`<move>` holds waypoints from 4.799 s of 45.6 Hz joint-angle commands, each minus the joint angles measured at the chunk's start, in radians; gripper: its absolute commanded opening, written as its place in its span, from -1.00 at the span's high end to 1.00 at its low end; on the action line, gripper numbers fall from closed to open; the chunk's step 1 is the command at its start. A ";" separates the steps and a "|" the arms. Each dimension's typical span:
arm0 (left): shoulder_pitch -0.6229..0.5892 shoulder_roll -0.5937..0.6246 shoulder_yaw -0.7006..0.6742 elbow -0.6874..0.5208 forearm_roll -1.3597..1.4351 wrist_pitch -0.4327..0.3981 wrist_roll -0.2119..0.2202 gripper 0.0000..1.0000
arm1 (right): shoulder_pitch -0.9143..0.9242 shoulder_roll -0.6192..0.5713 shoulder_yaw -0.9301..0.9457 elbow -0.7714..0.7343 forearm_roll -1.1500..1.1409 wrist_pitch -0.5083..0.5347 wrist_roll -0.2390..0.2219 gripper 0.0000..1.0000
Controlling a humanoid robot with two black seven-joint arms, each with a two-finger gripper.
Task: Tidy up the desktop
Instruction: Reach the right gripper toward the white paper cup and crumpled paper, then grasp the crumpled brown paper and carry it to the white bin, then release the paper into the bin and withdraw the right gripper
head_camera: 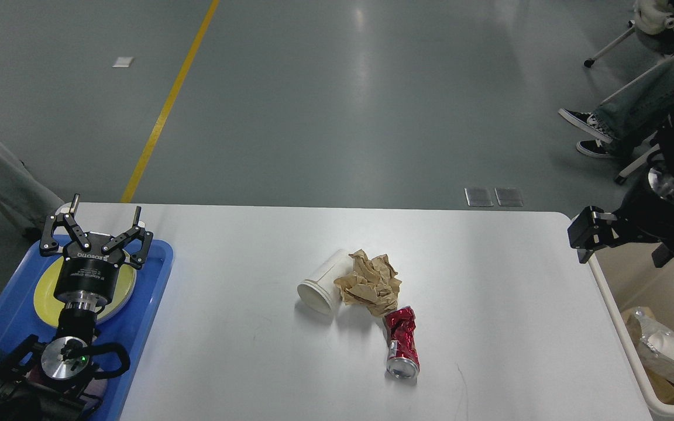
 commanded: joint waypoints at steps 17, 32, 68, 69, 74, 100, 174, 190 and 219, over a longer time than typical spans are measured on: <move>0.000 0.000 0.001 0.000 0.000 0.000 0.000 -0.93 | 0.210 0.154 0.088 0.153 0.092 0.003 -0.105 -1.00; 0.000 0.000 0.000 0.000 0.000 0.000 0.000 -0.93 | -0.019 0.253 0.352 0.019 0.072 -0.067 -0.104 -1.00; 0.000 -0.001 0.000 -0.001 0.000 0.000 0.000 -0.93 | -0.829 0.677 0.622 -0.587 -0.535 -0.514 -0.075 -0.77; 0.000 -0.001 0.000 -0.001 0.000 0.000 0.000 -0.93 | -0.836 0.677 0.622 -0.597 -0.537 -0.517 -0.073 -0.76; 0.000 -0.001 0.000 -0.001 0.000 0.000 0.000 -0.93 | -0.876 0.677 0.619 -0.632 -0.558 -0.541 -0.072 -0.73; 0.000 -0.001 0.000 -0.001 0.000 0.000 0.000 -0.93 | -0.996 0.672 0.624 -0.695 -0.574 -0.658 -0.073 0.19; 0.001 -0.001 0.000 -0.001 0.000 0.000 0.000 -0.93 | 0.145 0.252 -0.169 0.130 -0.015 -0.101 0.402 1.00; 0.001 0.000 0.000 -0.001 0.000 0.000 0.000 -0.93 | 0.141 0.047 -0.321 0.121 -0.011 -0.170 0.399 1.00; 0.001 0.000 0.000 0.000 0.000 0.000 0.000 -0.93 | -1.069 -0.307 0.246 -0.782 -0.109 -0.411 0.382 1.00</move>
